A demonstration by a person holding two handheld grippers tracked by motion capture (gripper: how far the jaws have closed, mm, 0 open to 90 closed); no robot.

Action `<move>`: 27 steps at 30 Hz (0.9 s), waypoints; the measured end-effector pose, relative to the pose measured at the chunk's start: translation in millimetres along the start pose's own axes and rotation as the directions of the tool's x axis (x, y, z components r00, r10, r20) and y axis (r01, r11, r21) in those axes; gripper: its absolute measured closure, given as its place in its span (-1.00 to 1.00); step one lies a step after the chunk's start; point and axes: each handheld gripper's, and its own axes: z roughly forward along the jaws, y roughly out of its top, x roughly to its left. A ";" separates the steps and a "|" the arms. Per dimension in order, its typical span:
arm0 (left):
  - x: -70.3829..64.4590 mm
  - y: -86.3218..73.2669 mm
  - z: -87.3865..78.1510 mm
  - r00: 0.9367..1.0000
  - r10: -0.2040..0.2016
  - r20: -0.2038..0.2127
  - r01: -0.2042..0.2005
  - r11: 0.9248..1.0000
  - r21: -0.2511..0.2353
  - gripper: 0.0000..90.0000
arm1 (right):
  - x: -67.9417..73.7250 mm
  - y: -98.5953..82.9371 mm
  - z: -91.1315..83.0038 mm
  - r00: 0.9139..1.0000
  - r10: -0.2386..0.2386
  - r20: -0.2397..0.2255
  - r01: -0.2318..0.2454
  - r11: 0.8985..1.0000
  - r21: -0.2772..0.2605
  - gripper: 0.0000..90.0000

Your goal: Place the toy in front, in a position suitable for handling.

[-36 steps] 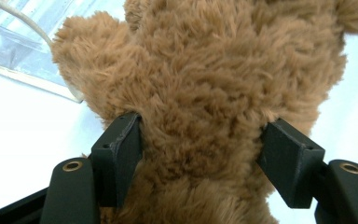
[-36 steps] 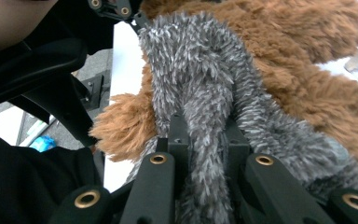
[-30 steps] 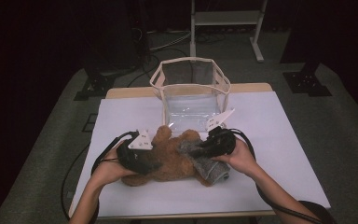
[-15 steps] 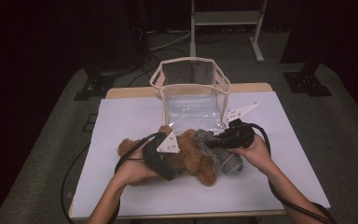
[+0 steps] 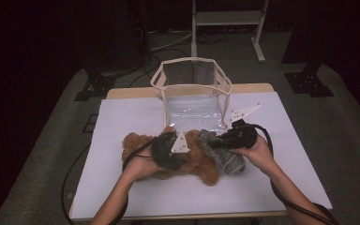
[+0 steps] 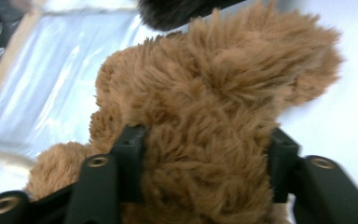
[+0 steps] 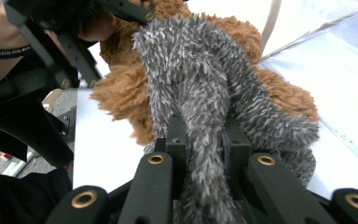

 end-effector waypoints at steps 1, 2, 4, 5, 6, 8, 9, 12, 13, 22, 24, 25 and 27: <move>2.8 -0.4 -4.2 1.000 -0.009 0.024 0.010 0.999 -0.034 0.10 | -0.1 -0.6 -0.7 1.000 0.001 0.001 -0.001 1.000 -0.001 0.70; 2.8 -0.4 -4.2 1.000 -0.009 0.024 0.010 0.999 -0.034 0.13 | -0.1 -1.3 -1.6 1.000 0.003 0.000 -0.003 1.000 -0.002 0.70; 6.4 -2.6 -8.5 0.998 -0.033 0.058 0.038 0.996 -0.082 0.17 | -0.3 -2.0 -2.8 1.000 0.003 0.000 -0.003 1.000 -0.005 0.70; 8.7 -3.8 -10.9 0.995 -0.049 0.084 0.058 0.992 -0.108 0.20 | -0.3 -2.6 -4.0 1.000 0.005 -0.001 -0.005 1.000 -0.007 0.70; 10.2 -4.2 -13.1 0.993 -0.059 0.100 0.071 0.990 -0.124 0.21 | -0.1 -3.1 -5.6 1.000 0.005 -0.001 -0.005 1.000 -0.009 0.70; 12.8 -3.1 -19.4 0.985 -0.076 0.152 0.102 0.980 -0.171 0.24 | 1.7 -3.6 -9.3 1.000 0.000 -0.001 0.000 1.000 -0.010 0.70; 12.8 -3.1 -19.4 0.985 -0.076 0.152 0.102 0.980 -0.171 0.24 | 3.2 -3.3 -11.0 1.000 -0.005 0.001 0.005 1.000 -0.008 0.70; 13.7 1.2 -28.2 0.972 -0.076 0.224 0.130 0.964 -0.233 0.23 | 8.4 -2.4 -16.8 1.000 -0.023 -0.001 0.023 1.000 -0.009 0.70; 12.5 2.9 -27.8 0.970 -0.068 0.233 0.124 0.964 -0.236 0.23 | 10.6 -2.6 -18.9 1.000 -0.030 -0.006 0.030 0.999 -0.014 0.70; 10.0 12.8 -18.9 0.970 -0.051 0.237 0.097 0.978 -0.186 -0.18 | 10.1 -21.9 -20.5 1.000 -0.007 -0.014 0.007 1.000 -0.005 0.70; 9.7 14.2 -19.2 0.971 -0.054 0.234 0.098 0.979 -0.180 -0.33 | 9.8 -22.0 -21.7 1.000 -0.011 -0.010 0.011 1.000 -0.006 0.70; 8.5 16.9 -20.4 0.973 -0.043 0.226 0.083 0.982 -0.170 -0.40 | 10.1 -21.5 -22.5 1.000 -0.010 -0.008 0.010 1.000 -0.004 0.70; 5.8 19.0 -19.7 0.972 -0.040 0.230 0.078 0.984 -0.159 -0.54 | 10.6 -20.2 -24.3 1.000 -0.014 -0.005 0.013 1.000 -0.004 0.70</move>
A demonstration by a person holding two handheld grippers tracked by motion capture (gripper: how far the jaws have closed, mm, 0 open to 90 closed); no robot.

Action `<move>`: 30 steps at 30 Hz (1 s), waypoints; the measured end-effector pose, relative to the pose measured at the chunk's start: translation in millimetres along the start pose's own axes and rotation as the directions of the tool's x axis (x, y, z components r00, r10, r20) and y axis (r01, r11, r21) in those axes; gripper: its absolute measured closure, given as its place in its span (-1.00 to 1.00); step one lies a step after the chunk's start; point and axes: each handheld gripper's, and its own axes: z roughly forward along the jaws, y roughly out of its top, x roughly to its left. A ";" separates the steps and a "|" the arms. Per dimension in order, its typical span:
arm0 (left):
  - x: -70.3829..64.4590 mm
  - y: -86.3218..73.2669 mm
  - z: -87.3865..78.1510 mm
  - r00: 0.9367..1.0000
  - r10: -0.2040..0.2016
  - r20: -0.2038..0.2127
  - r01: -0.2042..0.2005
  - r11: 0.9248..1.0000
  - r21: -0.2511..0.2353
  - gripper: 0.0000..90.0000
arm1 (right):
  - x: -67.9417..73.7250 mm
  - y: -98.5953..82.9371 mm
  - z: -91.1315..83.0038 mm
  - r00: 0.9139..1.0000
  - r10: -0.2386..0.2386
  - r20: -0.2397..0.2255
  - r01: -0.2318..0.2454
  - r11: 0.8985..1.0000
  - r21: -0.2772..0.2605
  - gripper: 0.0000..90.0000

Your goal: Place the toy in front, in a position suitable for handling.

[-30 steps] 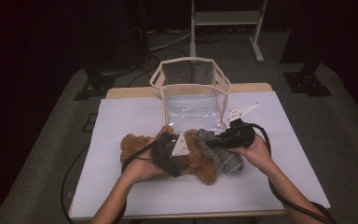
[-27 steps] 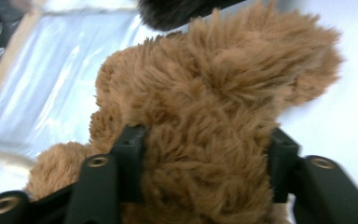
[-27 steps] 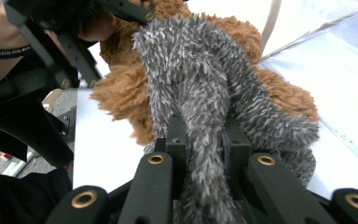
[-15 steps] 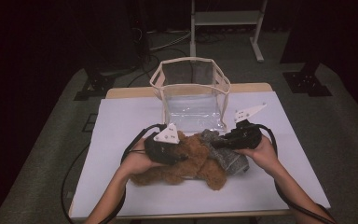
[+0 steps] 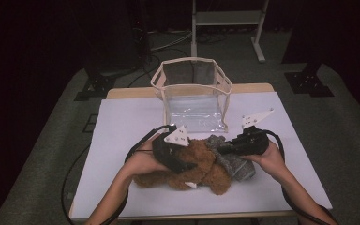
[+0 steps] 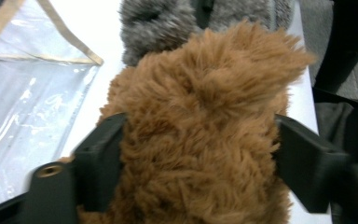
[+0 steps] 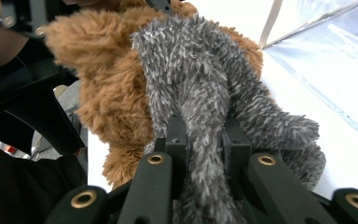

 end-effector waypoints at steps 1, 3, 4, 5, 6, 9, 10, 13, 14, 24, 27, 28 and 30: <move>-1.5 0.6 1.1 1.000 0.006 -0.009 -0.006 1.000 0.013 -0.58 | -0.1 0.4 -0.5 1.000 -0.003 0.002 0.003 1.000 -0.003 0.70; -2.4 1.4 5.2 1.000 0.012 -0.024 -0.011 0.999 0.048 -0.68 | -0.1 0.7 -1.3 1.000 0.000 0.002 0.000 1.000 -0.003 0.70; -1.6 1.8 7.3 0.999 0.003 -0.032 0.000 0.998 0.069 -0.75 | -0.1 0.7 -1.2 1.000 0.000 0.002 0.000 1.000 -0.003 0.70; -0.2 1.9 9.3 0.999 -0.014 -0.031 0.016 0.997 0.075 -0.79 | -0.1 0.6 -1.0 1.000 -0.002 0.003 0.002 1.000 -0.002 0.70; 0.8 2.2 10.7 0.999 -0.023 -0.031 0.025 0.997 0.075 -0.81 | 0.0 0.3 -0.6 1.000 -0.003 0.003 0.003 1.000 0.000 0.70; -0.6 4.9 18.1 0.999 -0.018 -0.032 0.022 0.994 0.106 -0.89 | -0.5 -0.7 1.0 1.000 -0.003 0.001 0.003 1.000 0.007 0.70; -1.7 6.1 19.9 0.999 0.000 -0.036 0.004 0.993 0.121 -0.92 | -1.1 -1.1 1.4 1.000 -0.002 0.002 0.002 1.000 0.006 0.70; -0.7 9.5 20.0 0.999 0.018 -0.031 -0.014 0.990 0.143 -0.93 | -2.5 -2.3 1.3 1.000 0.005 0.000 -0.005 1.000 0.007 0.70; 0.6 10.1 19.4 0.999 0.016 -0.028 -0.012 0.990 0.143 -0.93 | -2.9 -2.8 1.1 1.000 0.006 0.001 -0.006 1.000 0.005 0.70; 3.6 11.2 32.5 1.000 0.000 -0.031 0.005 0.987 0.162 -0.96 | -5.1 -4.2 1.9 1.000 0.013 0.001 -0.013 1.000 0.005 0.70; 3.4 13.6 38.3 1.000 0.003 -0.030 0.003 0.984 0.179 -0.98 | -6.9 -5.3 1.4 1.000 0.020 0.003 -0.020 1.000 0.002 0.70; 2.0 14.9 43.4 1.000 0.018 -0.024 -0.013 0.980 0.200 -0.98 | -8.3 -6.2 0.8 1.000 0.024 0.004 -0.024 1.000 -0.002 0.70; -0.2 15.3 47.3 0.999 0.037 -0.020 -0.032 0.976 0.217 -0.98 | -9.7 -7.5 0.0 1.000 0.031 0.005 -0.031 1.000 -0.001 0.70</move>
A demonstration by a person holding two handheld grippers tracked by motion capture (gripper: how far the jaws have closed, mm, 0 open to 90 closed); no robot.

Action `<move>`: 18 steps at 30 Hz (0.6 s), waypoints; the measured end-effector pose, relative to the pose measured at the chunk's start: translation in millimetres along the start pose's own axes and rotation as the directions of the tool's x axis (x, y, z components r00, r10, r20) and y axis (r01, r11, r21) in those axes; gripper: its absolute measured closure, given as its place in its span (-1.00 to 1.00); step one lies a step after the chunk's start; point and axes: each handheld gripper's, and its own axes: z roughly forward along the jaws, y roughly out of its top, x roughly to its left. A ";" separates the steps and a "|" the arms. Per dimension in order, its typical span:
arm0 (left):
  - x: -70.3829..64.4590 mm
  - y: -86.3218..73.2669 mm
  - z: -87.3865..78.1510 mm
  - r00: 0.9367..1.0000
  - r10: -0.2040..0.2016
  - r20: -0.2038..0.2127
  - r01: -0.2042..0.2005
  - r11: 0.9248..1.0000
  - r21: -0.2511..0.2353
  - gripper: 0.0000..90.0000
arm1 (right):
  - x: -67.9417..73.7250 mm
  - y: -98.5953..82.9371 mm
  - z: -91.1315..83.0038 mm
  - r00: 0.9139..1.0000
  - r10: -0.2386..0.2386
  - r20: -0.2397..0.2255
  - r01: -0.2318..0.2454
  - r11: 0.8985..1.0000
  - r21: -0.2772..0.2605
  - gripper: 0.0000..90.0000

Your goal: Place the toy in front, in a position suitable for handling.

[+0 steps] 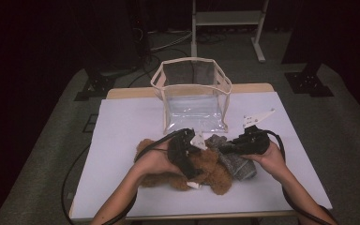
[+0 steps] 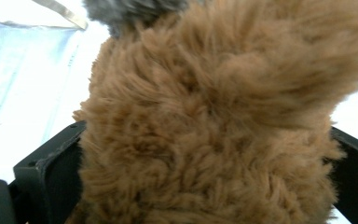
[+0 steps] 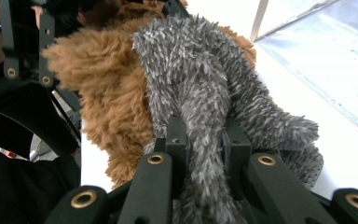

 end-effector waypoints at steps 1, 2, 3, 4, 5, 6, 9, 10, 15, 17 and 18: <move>0.0 0.0 0.0 1.000 0.000 0.000 0.000 1.000 0.000 -0.89 | 0.0 0.0 0.0 1.000 0.000 0.000 0.000 1.000 0.000 0.70; -1.1 -0.3 0.5 1.000 0.020 0.009 -0.020 1.000 0.009 -0.79 | -1.5 -2.4 -0.6 1.000 0.008 -0.001 -0.008 1.000 -0.001 0.70; -1.1 -0.3 0.5 1.000 0.020 0.009 -0.020 1.000 0.009 -0.69 | -1.5 -2.4 -0.6 1.000 0.008 -0.001 -0.008 1.000 -0.001 0.70; 0.2 -1.0 -1.1 1.000 0.015 -0.005 -0.015 1.000 0.011 -0.49 | -2.2 -4.5 -1.3 1.000 0.011 -0.001 -0.011 1.000 0.001 0.70; 0.2 -1.0 -1.1 1.000 0.015 -0.005 -0.015 1.000 0.011 -0.37 | -2.2 -4.5 -1.3 1.000 0.011 -0.001 -0.011 1.000 0.001 0.70; 1.1 -1.2 -3.7 0.999 0.033 -0.013 -0.033 0.999 0.008 -0.22 | -2.5 -6.0 -2.3 1.000 0.013 -0.001 -0.013 1.000 -0.002 0.70; 0.7 -0.7 -6.5 0.999 0.039 -0.024 -0.040 0.999 -0.018 -0.05 | -2.5 -7.1 -3.5 1.000 0.015 -0.001 -0.015 1.000 -0.004 0.70; 1.2 -0.7 -7.9 0.999 0.032 -0.028 -0.033 0.999 -0.032 -0.01 | -2.6 -7.6 -4.2 1.000 0.017 -0.004 -0.017 1.000 -0.006 0.70; 7.6 -1.1 -19.7 1.000 -0.021 0.000 0.021 0.989 -0.146 0.03 | -2.7 -10.2 -12.0 1.000 0.014 -0.018 -0.014 1.000 -0.015 0.70; 7.9 5.2 -23.7 1.000 -0.021 0.018 0.024 0.982 -0.190 0.03 | -3.4 -10.8 -26.0 1.000 0.012 -0.016 -0.012 0.999 -0.030 0.70; 7.2 7.9 -24.3 0.999 -0.024 0.025 0.029 0.977 -0.213 0.03 | -3.4 -10.7 -29.6 1.000 0.007 -0.021 -0.008 0.999 -0.038 0.70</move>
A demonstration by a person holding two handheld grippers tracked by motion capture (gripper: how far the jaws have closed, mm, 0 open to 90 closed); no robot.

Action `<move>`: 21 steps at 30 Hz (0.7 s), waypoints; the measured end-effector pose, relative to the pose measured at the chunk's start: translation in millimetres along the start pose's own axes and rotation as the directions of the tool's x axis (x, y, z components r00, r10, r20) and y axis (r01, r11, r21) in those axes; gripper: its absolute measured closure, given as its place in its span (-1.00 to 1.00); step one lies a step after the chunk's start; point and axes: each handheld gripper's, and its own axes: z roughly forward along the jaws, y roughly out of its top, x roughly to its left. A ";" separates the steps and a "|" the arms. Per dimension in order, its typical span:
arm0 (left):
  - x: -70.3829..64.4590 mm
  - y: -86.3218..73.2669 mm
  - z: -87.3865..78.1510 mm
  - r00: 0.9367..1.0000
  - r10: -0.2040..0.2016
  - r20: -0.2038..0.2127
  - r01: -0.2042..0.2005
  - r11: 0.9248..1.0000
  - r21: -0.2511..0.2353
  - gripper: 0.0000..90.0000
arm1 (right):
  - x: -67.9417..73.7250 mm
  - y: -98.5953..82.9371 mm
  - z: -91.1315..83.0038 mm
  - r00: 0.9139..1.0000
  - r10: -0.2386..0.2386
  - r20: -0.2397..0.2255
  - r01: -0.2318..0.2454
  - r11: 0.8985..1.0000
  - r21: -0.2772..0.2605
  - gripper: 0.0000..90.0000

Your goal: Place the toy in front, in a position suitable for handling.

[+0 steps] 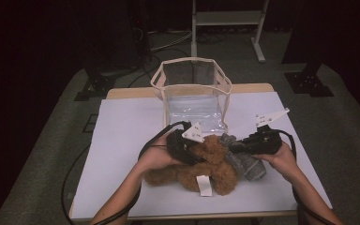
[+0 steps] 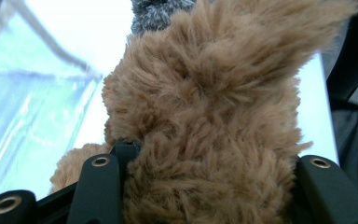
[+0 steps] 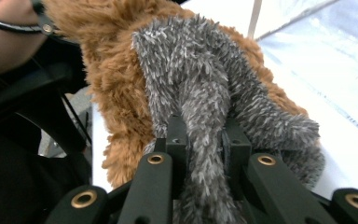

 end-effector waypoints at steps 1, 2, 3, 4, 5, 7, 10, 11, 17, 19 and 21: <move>0.0 0.0 0.0 1.000 0.000 0.000 0.000 1.000 0.000 0.03 | 0.0 0.0 0.0 1.000 0.000 0.000 0.000 1.000 0.000 0.70; 0.0 6.1 -1.7 1.000 -0.002 0.017 0.003 0.999 -0.048 0.03 | 2.7 1.6 -11.7 1.000 -0.022 -0.016 0.022 1.000 -0.015 0.70; 0.0 9.2 -2.6 1.000 -0.007 0.030 0.009 0.997 -0.076 0.03 | 4.2 2.1 -15.8 0.999 -0.028 -0.019 0.028 0.999 -0.021 0.70; -0.1 12.3 -3.9 0.999 -0.008 0.040 0.012 0.995 -0.100 0.02 | 6.0 2.3 -21.3 0.999 -0.038 -0.021 0.038 0.999 -0.027 0.70; -0.1 12.3 -3.9 0.999 -0.008 0.040 0.012 0.995 -0.100 0.02 | 6.0 2.3 -21.3 0.999 -0.038 -0.021 0.038 0.999 -0.027 0.70; -0.4 18.8 -4.4 0.997 -0.010 0.077 0.023 0.986 -0.163 0.01 | 10.0 1.4 -34.1 0.998 -0.053 -0.039 0.051 0.997 -0.053 0.70; -1.6 20.8 2.6 0.994 -0.023 0.107 0.040 0.987 -0.154 -0.12 | 15.4 0.3 -37.8 0.996 -0.068 -0.051 0.064 0.996 -0.067 0.71; -2.3 19.0 7.6 0.993 -0.025 0.115 0.039 0.992 -0.124 -0.20 | 16.5 -0.6 -32.4 0.996 -0.073 -0.053 0.070 0.996 -0.052 0.71; -8.7 16.6 15.5 0.996 -0.030 0.088 0.031 0.999 -0.011 -0.64 | 10.4 -8.5 -7.9 0.996 -0.046 -0.074 0.045 0.999 -0.016 0.72; -9.5 17.1 14.7 0.996 -0.024 0.082 0.023 1.000 0.007 -0.76 | 10.0 -8.0 -5.2 0.996 -0.044 -0.078 0.042 0.999 -0.019 0.72; -11.5 17.6 12.6 0.997 -0.020 0.068 0.018 0.999 0.028 -0.81 | 10.5 -6.8 -4.6 0.996 -0.049 -0.079 0.048 0.999 -0.024 0.72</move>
